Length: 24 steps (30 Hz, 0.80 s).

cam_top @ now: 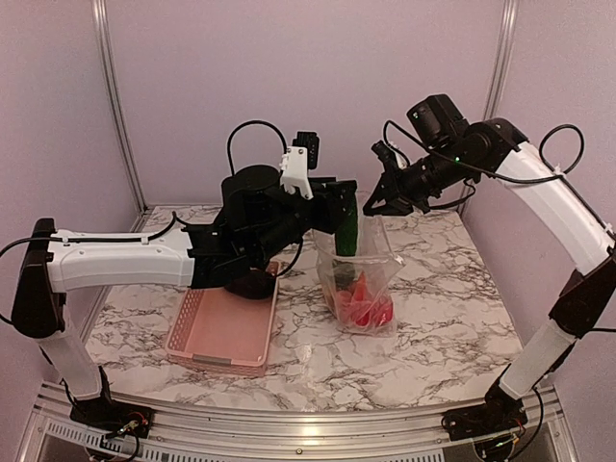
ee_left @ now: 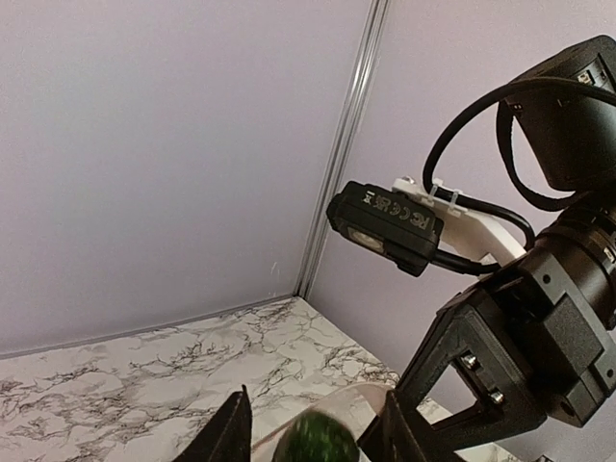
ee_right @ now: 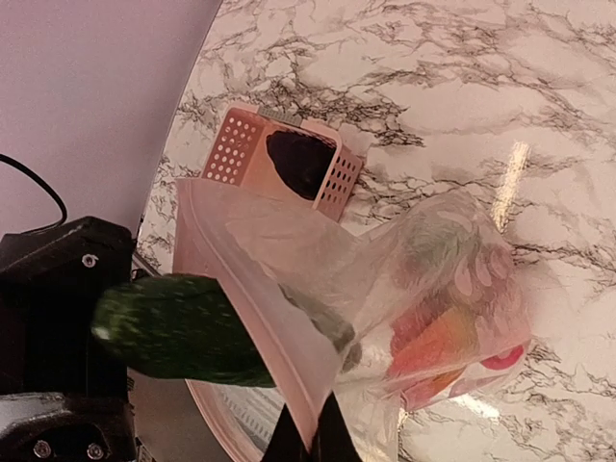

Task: Place the food in the zip-top bag and seal the zipper
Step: Place the fake vegetable in the zipper food storage bag.

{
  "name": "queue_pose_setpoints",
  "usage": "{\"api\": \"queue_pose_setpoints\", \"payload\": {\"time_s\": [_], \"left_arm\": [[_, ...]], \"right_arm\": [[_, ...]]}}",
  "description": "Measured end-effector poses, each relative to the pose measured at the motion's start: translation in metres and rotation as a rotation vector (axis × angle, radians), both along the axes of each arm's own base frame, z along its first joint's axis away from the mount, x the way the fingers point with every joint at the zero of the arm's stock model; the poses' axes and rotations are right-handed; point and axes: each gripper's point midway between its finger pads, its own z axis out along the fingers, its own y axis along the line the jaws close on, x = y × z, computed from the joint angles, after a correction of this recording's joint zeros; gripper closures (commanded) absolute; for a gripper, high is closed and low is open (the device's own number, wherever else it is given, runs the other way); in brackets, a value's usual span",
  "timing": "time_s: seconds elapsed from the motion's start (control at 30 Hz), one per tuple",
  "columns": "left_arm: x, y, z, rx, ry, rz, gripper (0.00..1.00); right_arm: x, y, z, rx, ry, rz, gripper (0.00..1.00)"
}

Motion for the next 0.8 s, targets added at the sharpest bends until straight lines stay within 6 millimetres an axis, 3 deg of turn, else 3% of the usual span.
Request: {"api": "queue_pose_setpoints", "payload": {"time_s": [0.13,0.27,0.43,0.5,0.57,0.7,0.8], "left_arm": [[0.002,0.002,-0.003,0.013,0.006,0.015,0.34],[0.004,0.003,0.000,0.030,0.013,0.029,0.31],[0.006,0.009,0.051,0.015,-0.014,0.062,0.29],[0.006,0.018,0.069,0.019,-0.016,0.086,0.32],[0.005,0.027,0.076,0.048,0.000,0.103,0.38],[0.002,0.044,0.062,0.143,0.095,0.137,0.44],[-0.001,0.052,0.031,0.244,0.185,0.148,0.44]], "right_arm": [[0.001,0.001,0.001,0.004,-0.003,0.002,1.00],[0.002,0.002,0.001,0.005,-0.008,0.003,1.00],[0.006,0.005,-0.003,0.010,-0.014,0.004,1.00],[0.008,0.007,-0.007,0.009,-0.012,0.004,1.00],[0.011,0.009,-0.008,0.012,-0.017,0.005,1.00],[0.014,0.010,-0.008,0.014,-0.028,0.008,1.00],[0.016,0.011,-0.009,0.011,-0.033,0.010,1.00]]}}
